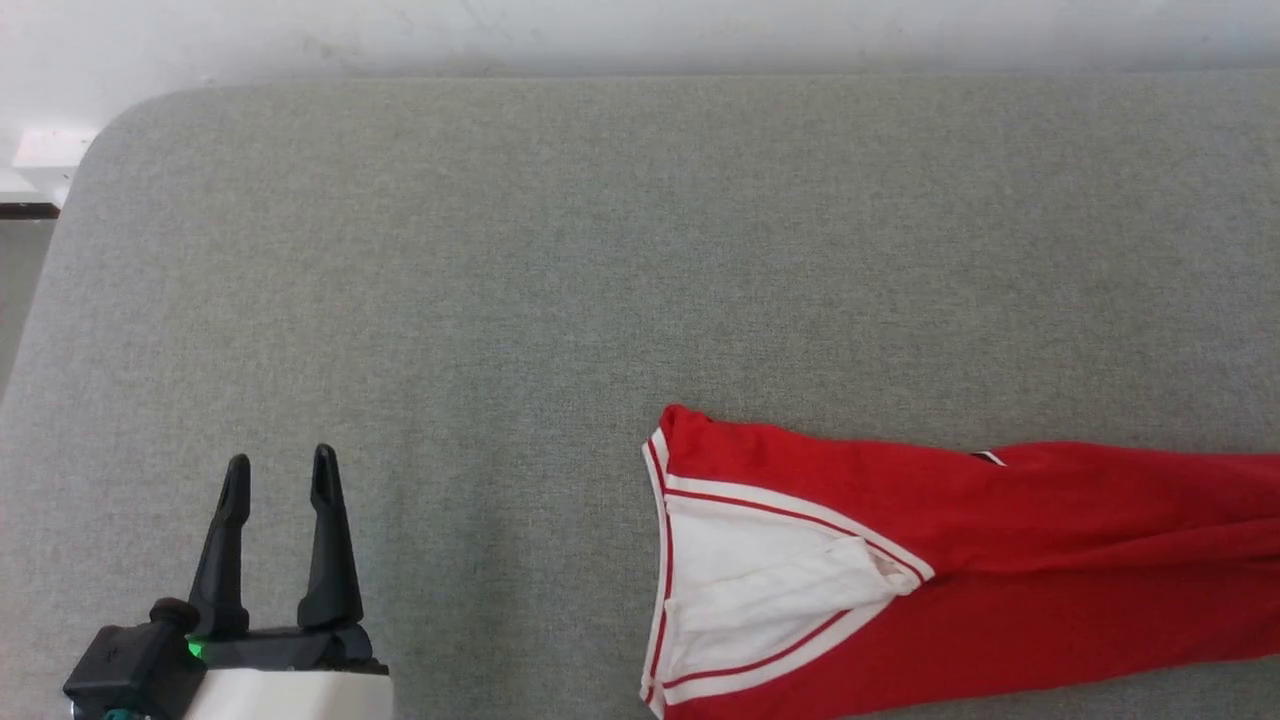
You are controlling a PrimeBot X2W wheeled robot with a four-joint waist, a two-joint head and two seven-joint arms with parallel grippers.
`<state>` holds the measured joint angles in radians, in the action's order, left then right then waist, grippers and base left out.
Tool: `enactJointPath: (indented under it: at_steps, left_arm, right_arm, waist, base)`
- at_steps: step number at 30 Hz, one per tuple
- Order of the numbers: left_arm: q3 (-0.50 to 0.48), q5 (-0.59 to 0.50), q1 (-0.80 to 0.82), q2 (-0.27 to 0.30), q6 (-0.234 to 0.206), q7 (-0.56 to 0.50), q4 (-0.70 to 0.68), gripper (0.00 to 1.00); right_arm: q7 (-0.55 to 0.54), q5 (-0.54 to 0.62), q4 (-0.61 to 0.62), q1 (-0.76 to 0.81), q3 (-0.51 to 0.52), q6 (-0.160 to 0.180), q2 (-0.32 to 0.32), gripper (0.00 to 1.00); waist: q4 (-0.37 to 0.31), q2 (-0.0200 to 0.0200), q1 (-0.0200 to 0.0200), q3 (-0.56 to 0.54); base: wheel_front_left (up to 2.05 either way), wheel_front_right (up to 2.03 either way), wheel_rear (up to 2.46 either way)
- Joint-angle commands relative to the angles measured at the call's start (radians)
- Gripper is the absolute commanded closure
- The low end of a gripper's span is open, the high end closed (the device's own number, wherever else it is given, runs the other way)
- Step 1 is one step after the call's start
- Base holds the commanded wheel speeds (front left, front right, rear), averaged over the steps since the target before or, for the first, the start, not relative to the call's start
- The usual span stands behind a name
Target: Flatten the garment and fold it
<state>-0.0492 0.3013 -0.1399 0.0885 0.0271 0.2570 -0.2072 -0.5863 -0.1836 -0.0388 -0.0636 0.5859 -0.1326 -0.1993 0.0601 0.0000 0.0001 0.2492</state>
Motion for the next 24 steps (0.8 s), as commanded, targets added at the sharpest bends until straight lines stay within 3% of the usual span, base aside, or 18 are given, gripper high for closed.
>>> enactJointPath:
  at_steps: [1, 7, 15, 24]
  left_arm:
    - [-0.004, -0.009, 0.008, -0.004, 0.008, 0.005, 0.005, 0.00]
    - [-0.006, -0.008, -0.005, -0.007, 0.006, 0.005, 0.019, 0.00]
    - [-0.011, 0.000, -0.034, -0.011, 0.005, 0.005, 0.033, 0.00]
    - [0.007, 0.013, -0.057, -0.020, 0.005, 0.005, 0.046, 0.00]
  right_arm:
    - [0.003, 0.007, -0.007, -0.021, 0.002, 0.002, -0.007, 1.00]
    - [-0.044, -0.088, 0.043, -0.012, -0.113, 0.002, 0.044, 1.00]
    - [-0.214, -0.267, 0.238, 0.076, -0.299, 0.002, 0.100, 1.00]
    - [-0.308, -0.320, 0.330, 0.086, -0.494, 0.002, 0.132, 1.00]
  waist:
    - [0.001, 0.0000, -0.0001, -0.006]
    - [-0.003, 0.0000, -0.0001, -0.038]
    - [-0.004, 0.0000, -0.0001, -0.101]
    - [0.031, 0.0000, -0.0001, -0.143]
  base:
    - [0.00, 0.00, 0.00]
    - [0.00, 0.00, 0.00]
    - [0.00, 0.00, 0.00]
    - [0.00, 0.00, 0.00]
